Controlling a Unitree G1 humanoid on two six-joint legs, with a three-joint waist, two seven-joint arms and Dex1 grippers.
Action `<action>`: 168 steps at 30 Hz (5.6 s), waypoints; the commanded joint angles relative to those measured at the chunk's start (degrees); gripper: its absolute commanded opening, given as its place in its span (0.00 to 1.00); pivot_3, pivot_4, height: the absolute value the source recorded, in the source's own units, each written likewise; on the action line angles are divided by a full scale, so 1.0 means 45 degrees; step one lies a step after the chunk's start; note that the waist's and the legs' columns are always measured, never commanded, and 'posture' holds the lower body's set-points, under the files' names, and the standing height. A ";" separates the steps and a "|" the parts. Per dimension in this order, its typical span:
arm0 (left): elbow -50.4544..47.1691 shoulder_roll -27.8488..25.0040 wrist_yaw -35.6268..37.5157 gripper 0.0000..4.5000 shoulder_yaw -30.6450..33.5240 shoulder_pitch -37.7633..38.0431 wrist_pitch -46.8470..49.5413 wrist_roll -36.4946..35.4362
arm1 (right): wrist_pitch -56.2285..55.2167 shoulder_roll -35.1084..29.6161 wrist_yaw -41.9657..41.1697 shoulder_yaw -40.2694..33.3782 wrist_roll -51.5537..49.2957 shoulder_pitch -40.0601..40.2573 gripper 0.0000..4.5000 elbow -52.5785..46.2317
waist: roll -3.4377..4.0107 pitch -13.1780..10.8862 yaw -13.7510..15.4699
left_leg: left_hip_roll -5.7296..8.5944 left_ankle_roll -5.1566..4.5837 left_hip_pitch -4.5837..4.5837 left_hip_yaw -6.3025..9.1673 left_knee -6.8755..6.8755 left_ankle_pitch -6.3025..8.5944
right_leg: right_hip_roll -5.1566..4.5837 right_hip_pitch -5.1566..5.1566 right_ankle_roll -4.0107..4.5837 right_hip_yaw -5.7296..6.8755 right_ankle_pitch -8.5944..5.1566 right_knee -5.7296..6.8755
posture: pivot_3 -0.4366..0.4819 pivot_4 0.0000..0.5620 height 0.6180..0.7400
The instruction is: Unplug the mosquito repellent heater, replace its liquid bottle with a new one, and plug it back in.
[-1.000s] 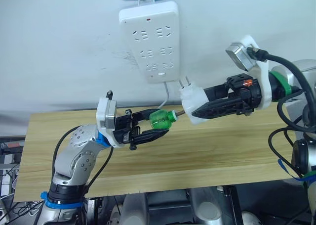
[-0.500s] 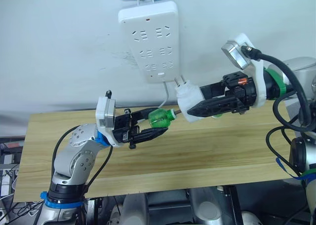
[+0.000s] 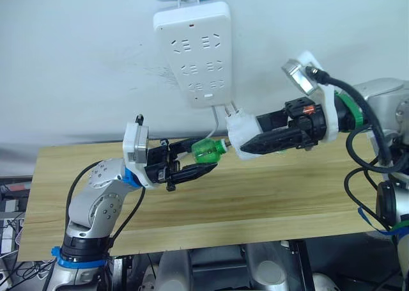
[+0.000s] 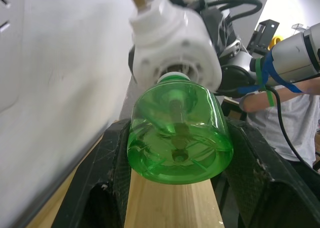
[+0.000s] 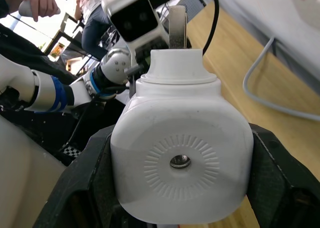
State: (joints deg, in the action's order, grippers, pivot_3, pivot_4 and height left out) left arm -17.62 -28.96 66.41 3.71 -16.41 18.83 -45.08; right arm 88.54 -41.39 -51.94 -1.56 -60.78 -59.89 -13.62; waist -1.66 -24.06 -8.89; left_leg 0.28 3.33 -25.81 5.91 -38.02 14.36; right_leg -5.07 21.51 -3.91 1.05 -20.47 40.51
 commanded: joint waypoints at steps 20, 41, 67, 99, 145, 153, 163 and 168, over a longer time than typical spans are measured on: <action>-0.0411 0.0151 0.0020 0.50 -0.0017 0.0112 -0.0128 -0.0109 | -0.0065 0.0365 0.0489 -0.0505 -0.0867 -0.0529 0.66 -0.0181 | 0.0000 0.0000 -0.0036 | -0.0002 0.0001 -0.0001 0.0007 -0.0002 0.0000 | 0.0000 -0.0001 0.0000 0.0008 0.0000 0.0001 | 0.13 0.71 1.00; -0.0503 0.0145 -0.0110 0.50 -0.0062 0.0003 -0.0099 -0.0195 | -0.0471 0.0262 0.0781 -0.0161 -0.0677 -0.0298 0.66 -0.0134 | 0.0000 0.0001 -0.0046 | -0.0001 0.0000 -0.0002 0.0009 -0.0005 0.0000 | 0.0000 0.0000 0.0000 0.0009 0.0000 0.0004 | 0.14 0.71 1.00; -0.0541 0.0159 -0.0229 0.50 -0.0008 0.0059 -0.0106 -0.0102 | -0.0604 -0.0070 0.0095 0.0145 -0.0752 -0.0221 0.66 -0.0329 | 0.0000 0.0000 -0.0077 | -0.0001 0.0000 -0.0002 0.0010 -0.0006 0.0000 | 0.0000 0.0000 0.0000 0.0007 0.0000 0.0007 | 0.14 0.71 1.00; -0.0510 0.0271 -0.0200 0.50 -0.0066 -0.0101 -0.0034 -0.0154 | -0.1027 0.0597 0.0374 0.0456 -0.0291 -0.0501 0.66 -0.0183 | 0.0000 0.0001 -0.0096 | 0.0000 0.0001 -0.0002 0.0011 -0.0010 0.0000 | 0.0000 0.0000 0.0000 0.0007 0.0000 0.0012 | 0.14 0.71 1.00; -0.0208 0.0600 0.0610 0.50 -0.0307 -0.0680 0.0048 0.0008 | 0.0880 0.2307 0.3737 0.0114 -0.3427 -0.0511 0.66 -0.0786 | 0.0003 0.0004 -0.0176 | 0.0007 0.0002 0.0000 0.0022 -0.0022 -0.0003 | 0.0001 0.0005 0.0000 -0.0009 0.0000 0.0054 | 0.14 0.69 1.00; -0.0265 0.0673 0.0669 0.50 -0.0371 -0.0800 0.0138 0.0000 | 0.0880 0.2318 0.3607 0.0174 -0.3618 -0.0455 0.66 -0.0783 | 0.0003 0.0004 -0.0175 | 0.0007 0.0002 0.0000 0.0022 -0.0023 -0.0003 | 0.0001 0.0005 0.0001 -0.0010 0.0000 0.0055 | 0.15 0.69 1.00; -0.0263 0.0684 0.0721 0.50 -0.0361 -0.0725 0.0126 0.0078 | 0.0879 0.2252 0.3465 0.0277 -0.3465 -0.0533 0.74 -0.0790 | 0.0003 0.0004 -0.0173 | 0.0008 0.0002 0.0000 0.0022 -0.0023 -0.0002 | 0.0001 0.0004 0.0001 -0.0011 0.0000 0.0055 | 0.15 0.69 1.00; -0.0276 0.0672 0.0639 0.50 -0.0376 -0.0690 0.0049 0.0100 | 0.0822 0.2117 0.3446 0.0406 -0.3074 -0.0630 0.99 -0.0723 | 0.0001 0.0005 -0.0174 | 0.0007 0.0002 -0.0004 0.0021 -0.0026 -0.0002 | 0.0003 0.0005 0.0001 -0.0012 0.0000 0.0058 | 0.15 0.69 1.00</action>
State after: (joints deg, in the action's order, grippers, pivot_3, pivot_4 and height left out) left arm -16.97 -26.13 69.89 1.95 -19.42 19.59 -44.20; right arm 91.99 -31.85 -34.54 -0.07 -72.73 -61.93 -14.87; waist -1.65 -24.03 -9.67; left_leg 0.32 3.34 -25.82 6.01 -38.14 14.35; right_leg -5.06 21.53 -3.91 0.99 -20.47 40.77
